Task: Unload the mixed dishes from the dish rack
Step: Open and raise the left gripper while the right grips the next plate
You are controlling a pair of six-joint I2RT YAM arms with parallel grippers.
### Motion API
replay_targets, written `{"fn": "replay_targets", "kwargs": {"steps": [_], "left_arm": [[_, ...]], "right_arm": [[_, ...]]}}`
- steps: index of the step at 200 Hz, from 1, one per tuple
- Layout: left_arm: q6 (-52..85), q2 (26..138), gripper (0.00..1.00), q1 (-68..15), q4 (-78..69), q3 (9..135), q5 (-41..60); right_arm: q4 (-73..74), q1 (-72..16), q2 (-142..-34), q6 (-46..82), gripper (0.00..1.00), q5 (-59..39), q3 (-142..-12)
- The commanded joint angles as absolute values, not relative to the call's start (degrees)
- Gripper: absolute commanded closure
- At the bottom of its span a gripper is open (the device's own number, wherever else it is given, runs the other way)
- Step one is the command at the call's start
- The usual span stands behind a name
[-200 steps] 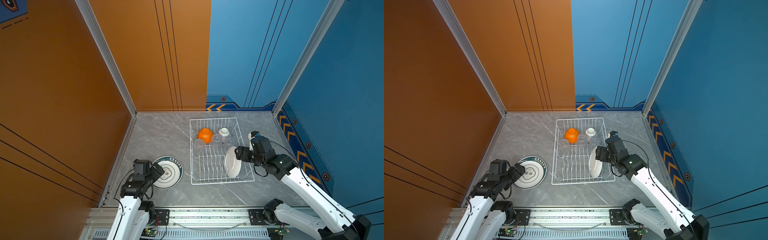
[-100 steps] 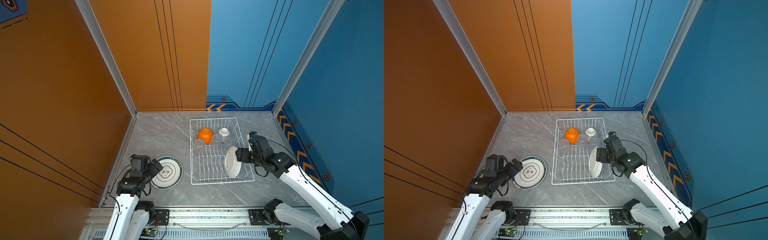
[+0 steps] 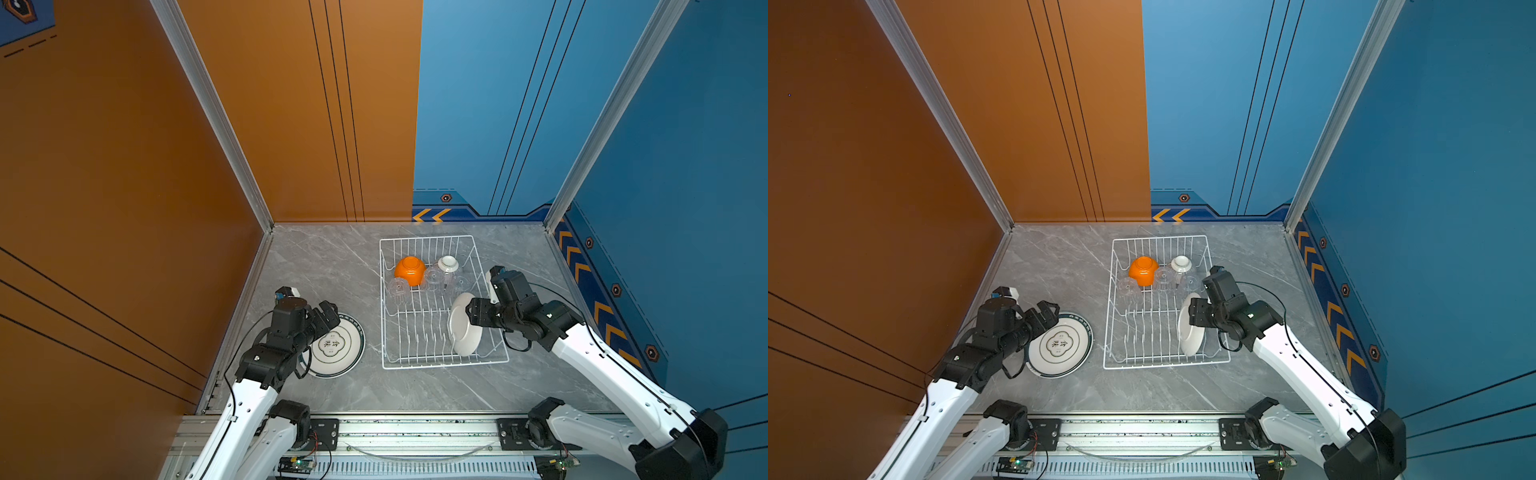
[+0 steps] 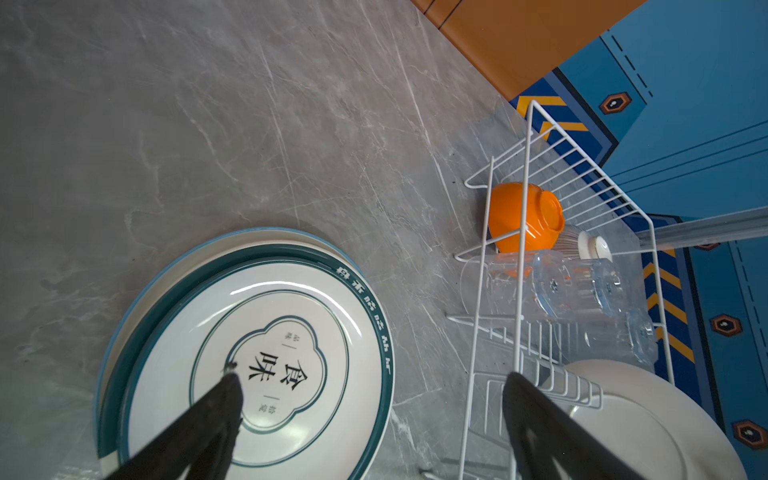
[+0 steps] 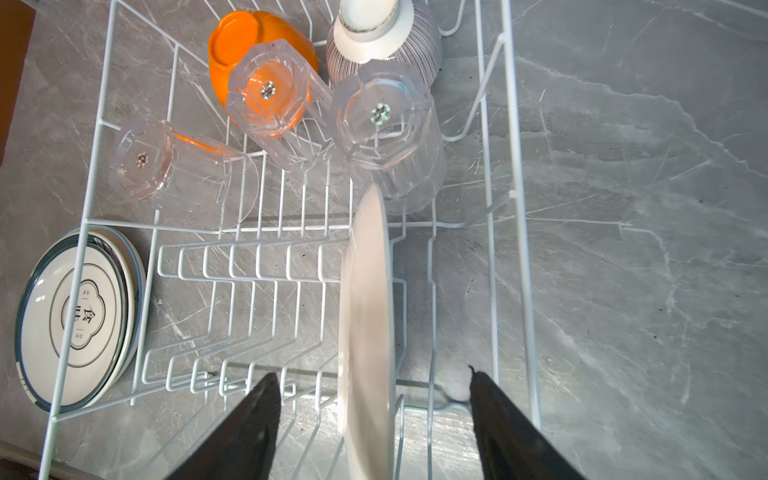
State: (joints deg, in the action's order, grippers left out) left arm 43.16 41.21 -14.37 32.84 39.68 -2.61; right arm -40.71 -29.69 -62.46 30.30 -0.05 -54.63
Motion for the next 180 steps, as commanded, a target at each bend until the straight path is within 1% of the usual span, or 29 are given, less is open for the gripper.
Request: {"fn": "replay_targets", "kwargs": {"steps": [1, 20, 46, 97, 160, 177, 180], "left_arm": [[39.27, 43.46, 0.02, -17.35, 29.38, 42.63, -5.52], [36.6, 45.23, 0.02, -18.96, 27.41, 44.55, -6.45], [33.07, 47.18, 0.02, -19.57, 25.96, 47.14, -5.86], [32.3, 49.83, 0.02, -19.75, 18.93, 46.19, -2.46], [32.56, 54.14, 0.02, -20.21, 11.63, 44.94, 3.08], [33.6, 54.91, 0.02, -20.21, 11.34, 44.27, 4.0], [33.58, 55.05, 0.02, -20.17, 9.46, 44.16, 4.25]], "right_arm": [[-38.37, -29.97, -63.82, 32.73, 0.29, -2.81, -53.87], [-37.26, -29.97, -63.98, 34.0, 0.3, -2.9, -53.52], [-34.93, -29.97, -63.63, 35.91, 0.33, -2.64, -51.98], [-33.71, -29.71, -66.07, 37.04, 0.36, -3.53, -52.55], [-30.15, -29.46, -68.73, 40.19, 0.48, -7.01, -52.56], [-30.06, -29.48, -69.64, 40.83, 0.53, -7.19, -52.57], [-29.98, -29.5, -69.8, 40.91, 0.54, -7.34, -52.56]]}}
